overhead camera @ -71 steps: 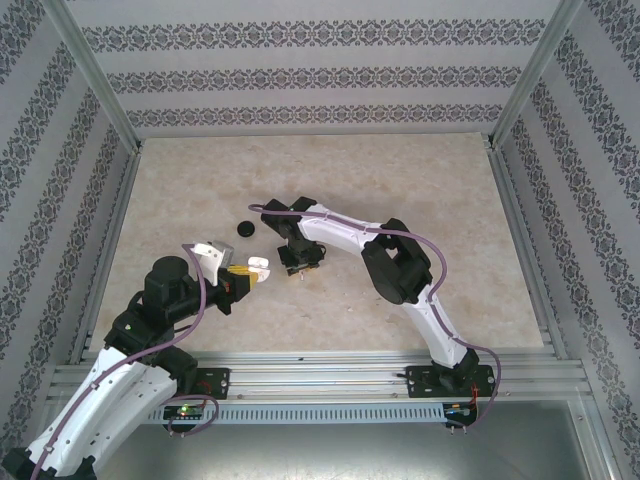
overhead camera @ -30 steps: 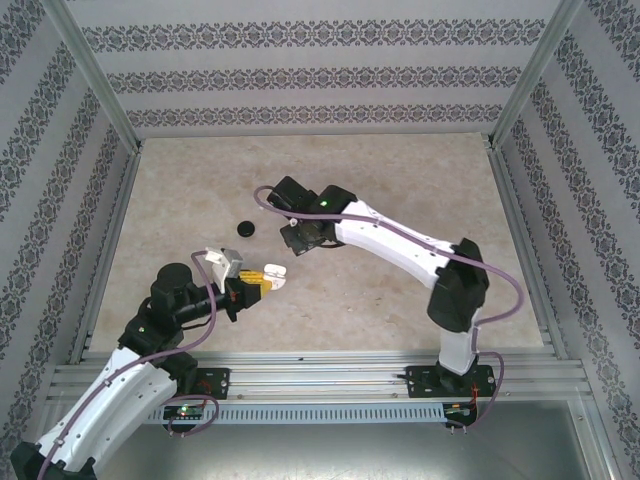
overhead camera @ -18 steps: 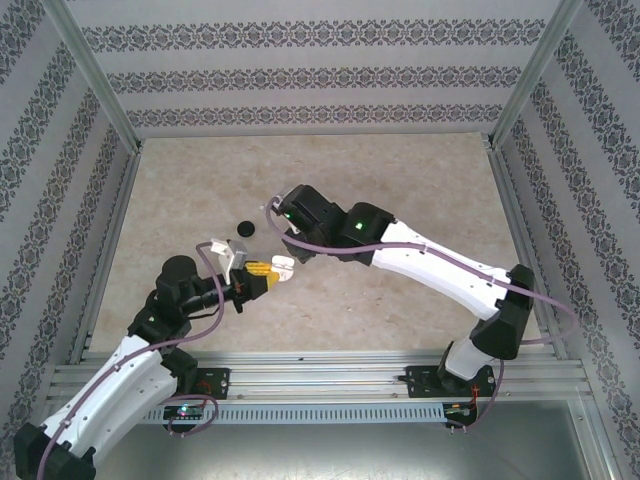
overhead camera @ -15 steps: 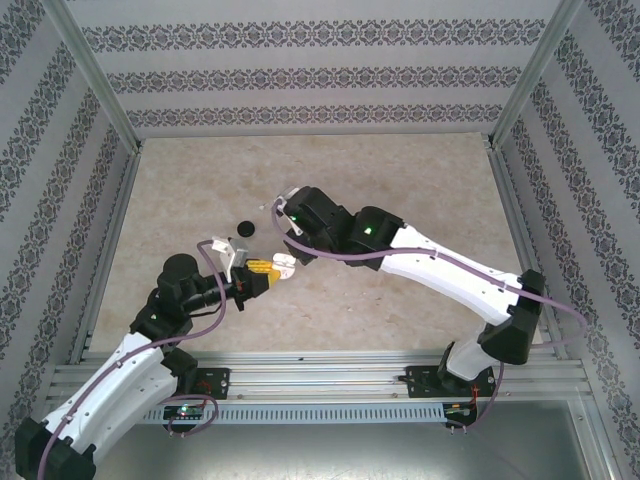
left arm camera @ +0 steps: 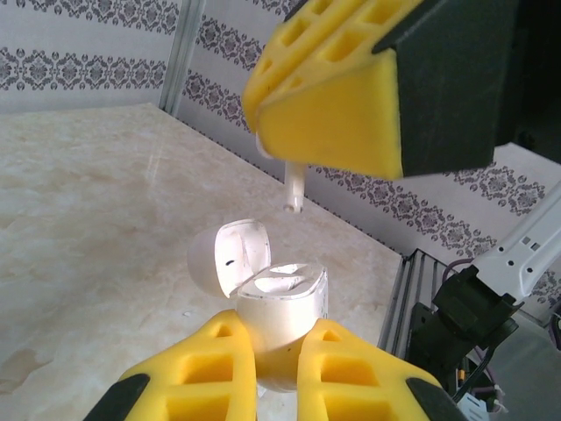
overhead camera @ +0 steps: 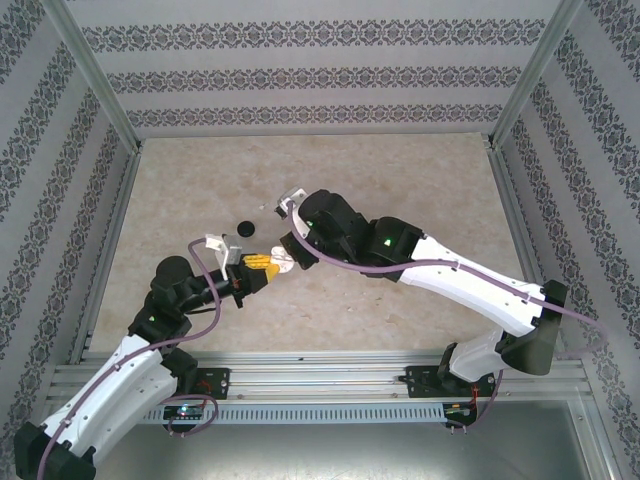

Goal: Insert wireless bluetooth earbuds into charging case

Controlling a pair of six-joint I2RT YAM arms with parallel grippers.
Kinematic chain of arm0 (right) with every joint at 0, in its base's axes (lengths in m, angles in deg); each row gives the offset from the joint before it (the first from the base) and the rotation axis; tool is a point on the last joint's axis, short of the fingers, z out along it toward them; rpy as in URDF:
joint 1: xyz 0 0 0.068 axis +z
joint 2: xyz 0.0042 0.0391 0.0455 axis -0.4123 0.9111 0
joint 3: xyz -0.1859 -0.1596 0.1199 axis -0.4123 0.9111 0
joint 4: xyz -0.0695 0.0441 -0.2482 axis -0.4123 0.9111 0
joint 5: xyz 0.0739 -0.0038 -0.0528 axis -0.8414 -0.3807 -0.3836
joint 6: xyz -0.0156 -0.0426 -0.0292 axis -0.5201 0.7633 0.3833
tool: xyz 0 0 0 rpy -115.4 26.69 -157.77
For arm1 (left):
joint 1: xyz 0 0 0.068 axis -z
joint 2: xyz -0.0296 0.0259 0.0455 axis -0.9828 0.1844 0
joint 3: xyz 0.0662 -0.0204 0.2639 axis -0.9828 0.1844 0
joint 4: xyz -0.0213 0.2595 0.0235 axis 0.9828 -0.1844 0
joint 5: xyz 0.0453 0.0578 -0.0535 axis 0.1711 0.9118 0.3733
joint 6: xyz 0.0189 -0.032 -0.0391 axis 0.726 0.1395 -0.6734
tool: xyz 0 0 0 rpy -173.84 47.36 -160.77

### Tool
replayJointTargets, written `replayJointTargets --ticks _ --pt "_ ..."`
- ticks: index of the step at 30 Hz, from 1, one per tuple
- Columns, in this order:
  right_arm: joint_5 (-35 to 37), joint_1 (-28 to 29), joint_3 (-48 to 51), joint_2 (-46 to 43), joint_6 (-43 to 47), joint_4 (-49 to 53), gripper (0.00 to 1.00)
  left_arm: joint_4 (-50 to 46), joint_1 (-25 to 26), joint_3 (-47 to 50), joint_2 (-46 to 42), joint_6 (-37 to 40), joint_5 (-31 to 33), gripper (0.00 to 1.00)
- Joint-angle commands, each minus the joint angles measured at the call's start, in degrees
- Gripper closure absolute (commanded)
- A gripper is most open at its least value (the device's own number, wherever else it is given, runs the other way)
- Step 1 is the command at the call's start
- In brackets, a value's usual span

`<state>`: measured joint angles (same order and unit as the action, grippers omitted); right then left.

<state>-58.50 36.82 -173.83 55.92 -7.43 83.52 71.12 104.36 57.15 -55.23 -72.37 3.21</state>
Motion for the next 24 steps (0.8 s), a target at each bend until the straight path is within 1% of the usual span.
replayJointTargets --ticks 1,15,24 --pt "-1.40 1.29 0.50 -0.47 -0.03 -2.50 0.85 3.39 -0.49 -0.04 -1.19 -1.42 0.28 0.97" --pt "0.60 3.16 -0.14 1.42 1.58 -0.85 0.85 2.07 -0.45 -0.66 -2.46 -1.94 0.85 0.97" --pt "0.33 4.03 -0.38 2.08 2.89 -0.19 0.85 2.07 -0.46 -0.75 -2.34 -2.31 1.49 0.97"
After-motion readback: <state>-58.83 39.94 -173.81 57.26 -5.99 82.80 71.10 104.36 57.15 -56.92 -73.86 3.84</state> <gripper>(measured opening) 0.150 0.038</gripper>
